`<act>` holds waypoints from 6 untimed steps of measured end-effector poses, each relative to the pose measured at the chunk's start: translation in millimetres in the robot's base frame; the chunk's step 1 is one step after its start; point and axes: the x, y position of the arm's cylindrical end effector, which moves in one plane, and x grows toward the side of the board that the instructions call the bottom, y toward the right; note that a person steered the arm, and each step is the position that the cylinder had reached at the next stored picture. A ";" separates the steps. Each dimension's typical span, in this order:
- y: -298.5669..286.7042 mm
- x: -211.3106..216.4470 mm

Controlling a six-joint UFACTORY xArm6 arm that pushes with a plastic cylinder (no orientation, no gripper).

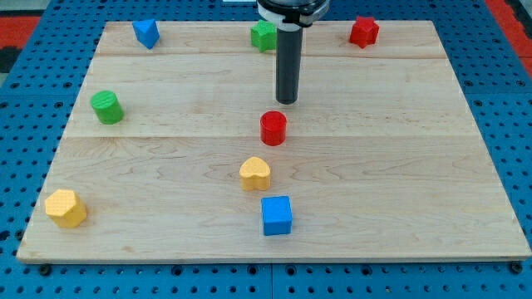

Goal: Slide the green circle slightly to the right

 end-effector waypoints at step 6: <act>-330.3 -37.3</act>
